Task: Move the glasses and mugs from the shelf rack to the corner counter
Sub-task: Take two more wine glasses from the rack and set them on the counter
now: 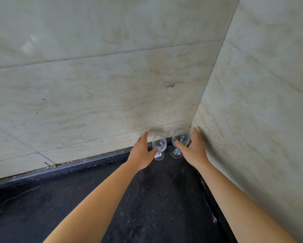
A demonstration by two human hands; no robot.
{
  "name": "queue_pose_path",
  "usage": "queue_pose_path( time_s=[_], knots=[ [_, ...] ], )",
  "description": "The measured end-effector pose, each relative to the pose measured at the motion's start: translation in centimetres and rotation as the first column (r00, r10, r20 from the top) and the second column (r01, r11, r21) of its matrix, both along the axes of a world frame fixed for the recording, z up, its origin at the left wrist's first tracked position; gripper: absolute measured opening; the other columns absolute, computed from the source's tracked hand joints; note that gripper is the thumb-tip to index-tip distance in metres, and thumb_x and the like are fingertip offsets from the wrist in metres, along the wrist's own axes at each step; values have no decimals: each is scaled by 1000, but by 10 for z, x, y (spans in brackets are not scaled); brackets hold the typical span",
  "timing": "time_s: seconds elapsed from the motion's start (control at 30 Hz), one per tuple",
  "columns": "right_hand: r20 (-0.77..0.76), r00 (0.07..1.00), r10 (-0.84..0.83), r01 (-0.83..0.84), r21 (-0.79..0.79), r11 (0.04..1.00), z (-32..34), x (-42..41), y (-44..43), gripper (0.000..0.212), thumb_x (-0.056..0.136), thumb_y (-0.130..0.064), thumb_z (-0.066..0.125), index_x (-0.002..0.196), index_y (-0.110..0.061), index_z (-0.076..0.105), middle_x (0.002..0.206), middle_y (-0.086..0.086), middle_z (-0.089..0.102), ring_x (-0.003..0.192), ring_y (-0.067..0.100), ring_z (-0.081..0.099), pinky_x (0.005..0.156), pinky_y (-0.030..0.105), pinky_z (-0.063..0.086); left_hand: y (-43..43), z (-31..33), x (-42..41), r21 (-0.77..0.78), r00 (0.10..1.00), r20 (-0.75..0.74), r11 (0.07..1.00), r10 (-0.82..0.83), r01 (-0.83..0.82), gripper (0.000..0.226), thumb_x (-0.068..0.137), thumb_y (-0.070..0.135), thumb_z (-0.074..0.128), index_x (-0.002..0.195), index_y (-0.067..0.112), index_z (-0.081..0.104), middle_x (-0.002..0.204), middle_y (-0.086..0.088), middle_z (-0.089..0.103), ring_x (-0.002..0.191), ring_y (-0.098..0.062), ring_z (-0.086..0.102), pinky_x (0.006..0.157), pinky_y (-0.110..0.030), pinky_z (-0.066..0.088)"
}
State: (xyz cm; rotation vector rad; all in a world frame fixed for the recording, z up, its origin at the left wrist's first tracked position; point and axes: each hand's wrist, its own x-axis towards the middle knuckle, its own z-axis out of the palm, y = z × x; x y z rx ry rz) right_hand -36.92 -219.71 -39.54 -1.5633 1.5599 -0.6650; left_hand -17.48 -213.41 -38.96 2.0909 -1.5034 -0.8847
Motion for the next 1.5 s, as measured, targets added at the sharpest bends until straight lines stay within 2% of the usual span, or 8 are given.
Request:
queue_pose_path(
  time_s=[0.27, 0.5, 0.63, 0.73, 0.83, 1.0, 1.3, 1.5],
  knots=[
    [-133, 987, 92, -139, -403, 904, 186, 28, 15, 70, 104, -44, 43, 161, -19, 11, 169, 7, 10, 155, 23, 13, 123, 45, 22, 42, 193, 47, -390, 934, 349, 918, 81, 66, 57, 105, 45, 33, 154, 17, 29, 158, -5, 36, 143, -28, 36, 112, -42, 37],
    [-136, 978, 160, -196, -861, 469, 331, 91, 83, 62, 105, -43, 42, 156, -12, 29, 166, 19, 15, 153, 33, 18, 122, 49, 25, 176, 352, 93, -826, 661, 487, 546, 572, 137, 56, 106, 40, 37, 150, 7, 37, 158, -20, 34, 146, -37, 32, 116, -50, 31],
    [-168, 930, 326, -270, -915, 300, 325, 153, 150, 65, 103, -42, 46, 156, -8, 29, 165, 25, 13, 154, 38, 17, 123, 52, 20, 308, 341, 120, -818, 441, 521, 575, 731, 13, 59, 105, 39, 39, 152, 5, 32, 162, -21, 23, 151, -37, 20, 119, -52, 24],
    [-238, 838, 491, -391, -890, 235, 301, 209, 221, 70, 102, -46, 45, 157, -8, 26, 166, 25, 10, 154, 40, 14, 122, 56, 18, 417, 316, 129, -727, 312, 591, 659, 744, -192, 66, 102, 46, 36, 155, 9, 26, 164, -19, 16, 152, -37, 13, 118, -57, 22],
    [-267, 716, 645, -466, -871, 157, 297, 260, 307, 73, 100, -49, 46, 158, -9, 25, 167, 24, 9, 154, 41, 14, 121, 59, 19, 525, 309, 130, -678, 160, 633, 643, 757, -357, 68, 100, 50, 35, 155, 11, 28, 164, -20, 17, 151, -38, 17, 117, -60, 24],
    [-291, 511, 809, -448, -893, -38, 326, 319, 469, 73, 99, -50, 44, 158, -13, 24, 167, 24, 10, 154, 41, 14, 121, 58, 18, 702, 330, 110, -736, -113, 586, 468, 803, -489, 68, 99, 49, 39, 155, 12, 29, 164, -18, 16, 152, -36, 14, 118, -58, 21],
    [-290, 135, 948, -340, -912, -230, 348, 352, 860, 76, 100, -54, 44, 161, -20, 16, 169, 15, 0, 156, 34, 4, 124, 49, 1, 1060, 355, 13, -786, -481, 534, 197, 695, -586, 72, 99, 54, 31, 158, 15, 20, 167, -13, 6, 154, -33, 6, 120, -60, 14],
    [-319, -178, 931, -257, -898, -357, 352, 327, 1123, 73, 98, -53, 46, 157, -15, 29, 167, 19, 13, 154, 37, 17, 123, 55, 17, 1255, 376, -62, -801, -673, 493, -12, 551, -598, 73, 98, 57, 27, 158, 17, 17, 167, -12, 5, 154, -30, 5, 121, -58, 12]
  ],
)
